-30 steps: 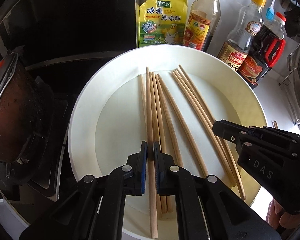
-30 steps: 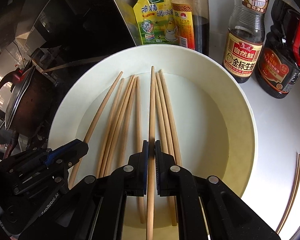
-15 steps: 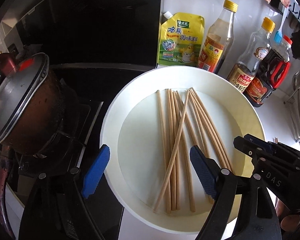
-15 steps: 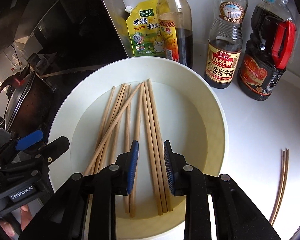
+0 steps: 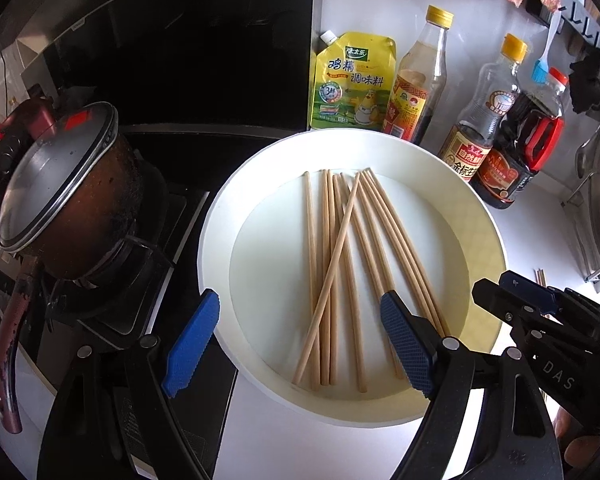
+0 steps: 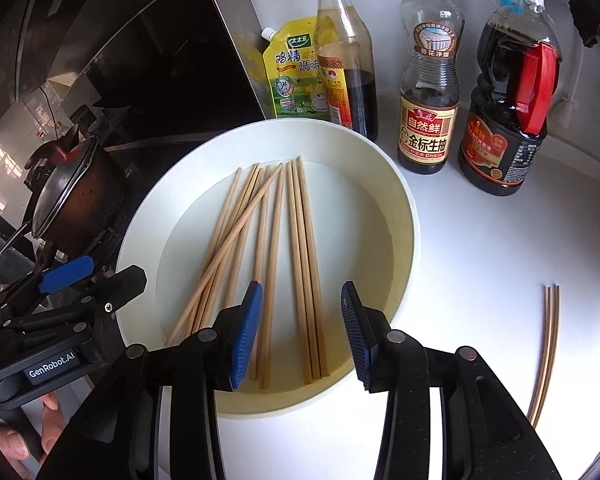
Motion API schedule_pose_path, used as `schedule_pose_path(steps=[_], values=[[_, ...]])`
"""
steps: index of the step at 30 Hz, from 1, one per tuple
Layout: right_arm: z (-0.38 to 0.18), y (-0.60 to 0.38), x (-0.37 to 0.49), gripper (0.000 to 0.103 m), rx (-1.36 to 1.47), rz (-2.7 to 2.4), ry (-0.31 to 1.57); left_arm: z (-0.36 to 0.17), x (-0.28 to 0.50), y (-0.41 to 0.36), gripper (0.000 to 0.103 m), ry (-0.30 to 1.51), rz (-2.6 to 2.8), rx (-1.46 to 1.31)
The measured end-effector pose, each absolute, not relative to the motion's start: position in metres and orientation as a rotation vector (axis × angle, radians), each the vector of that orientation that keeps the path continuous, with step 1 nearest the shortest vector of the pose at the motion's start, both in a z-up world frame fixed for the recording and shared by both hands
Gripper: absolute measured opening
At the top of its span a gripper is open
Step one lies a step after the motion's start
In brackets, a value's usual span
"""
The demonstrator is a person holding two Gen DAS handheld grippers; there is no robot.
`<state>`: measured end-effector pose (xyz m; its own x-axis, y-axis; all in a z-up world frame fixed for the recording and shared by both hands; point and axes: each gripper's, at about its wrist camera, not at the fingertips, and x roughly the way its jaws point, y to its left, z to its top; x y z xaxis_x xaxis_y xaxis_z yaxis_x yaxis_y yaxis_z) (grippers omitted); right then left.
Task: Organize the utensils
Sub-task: 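Lift both open grippers and move them back to the last two chopsticks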
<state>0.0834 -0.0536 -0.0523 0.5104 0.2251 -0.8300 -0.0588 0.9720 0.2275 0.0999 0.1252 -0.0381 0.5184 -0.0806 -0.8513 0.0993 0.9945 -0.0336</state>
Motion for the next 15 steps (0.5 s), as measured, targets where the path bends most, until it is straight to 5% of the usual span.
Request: schedule_pose_path(steps=[15], values=[[-0.045,-0.136,0.022,0.045,0.228,0.078,0.979,-0.016,0.056,0.077,0.083,0.990,-0.139,0.044]])
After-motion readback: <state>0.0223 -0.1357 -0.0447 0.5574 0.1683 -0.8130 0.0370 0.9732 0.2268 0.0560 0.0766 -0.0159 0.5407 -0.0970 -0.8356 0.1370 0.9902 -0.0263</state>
